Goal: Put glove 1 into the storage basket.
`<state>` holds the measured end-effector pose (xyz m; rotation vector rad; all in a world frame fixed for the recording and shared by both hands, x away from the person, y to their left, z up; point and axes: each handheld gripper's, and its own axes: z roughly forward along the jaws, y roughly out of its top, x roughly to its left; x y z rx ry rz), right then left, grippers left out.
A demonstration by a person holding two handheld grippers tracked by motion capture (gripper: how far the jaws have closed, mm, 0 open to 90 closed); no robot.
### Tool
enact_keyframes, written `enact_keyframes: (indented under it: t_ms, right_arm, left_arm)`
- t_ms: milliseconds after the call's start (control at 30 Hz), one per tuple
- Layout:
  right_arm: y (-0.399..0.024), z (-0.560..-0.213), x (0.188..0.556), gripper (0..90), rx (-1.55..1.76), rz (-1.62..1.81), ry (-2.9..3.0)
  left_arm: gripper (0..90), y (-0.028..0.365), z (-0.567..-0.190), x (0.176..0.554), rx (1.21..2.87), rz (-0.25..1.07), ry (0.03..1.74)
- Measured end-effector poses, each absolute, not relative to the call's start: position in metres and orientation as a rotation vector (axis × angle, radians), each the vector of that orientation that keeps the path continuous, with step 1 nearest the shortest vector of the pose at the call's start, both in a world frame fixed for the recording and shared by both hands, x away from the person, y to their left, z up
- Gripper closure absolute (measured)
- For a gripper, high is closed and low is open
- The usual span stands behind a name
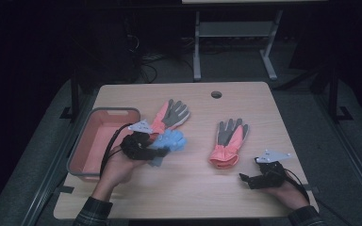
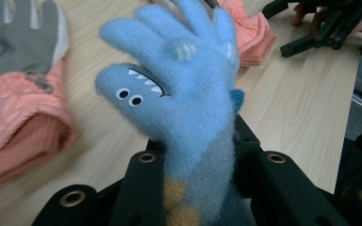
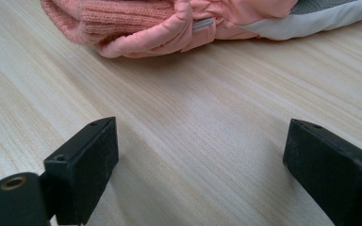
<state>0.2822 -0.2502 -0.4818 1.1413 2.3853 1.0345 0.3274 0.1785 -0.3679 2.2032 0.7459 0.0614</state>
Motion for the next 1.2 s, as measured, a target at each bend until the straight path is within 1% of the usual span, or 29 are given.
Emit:
enact_keyframes:
  t_ms: [167, 667, 933, 1200]
  right_arm:
    - [-0.25, -0.482, 0.282, 10.6, 1.142, 1.035, 2.386]
    - [-0.25, -0.482, 0.282, 10.6, 1.138, 1.037, 2.386]
    - [-0.25, -0.482, 0.282, 10.6, 1.138, 1.036, 2.386]
    - [-0.25, -0.482, 0.282, 10.6, 1.143, 1.039, 2.385]
  left_arm:
    - [71.6, 0.19, -0.364, 0.329, 2.19, 0.086, 0.777]
    - [71.6, 0.252, -0.358, 0.337, 2.101, 0.181, 0.953]
    - [71.5, 0.279, -0.362, 0.34, 2.079, 0.241, 1.044]
    - [71.5, 0.297, -0.37, 0.346, 2.06, 0.262, 1.115]
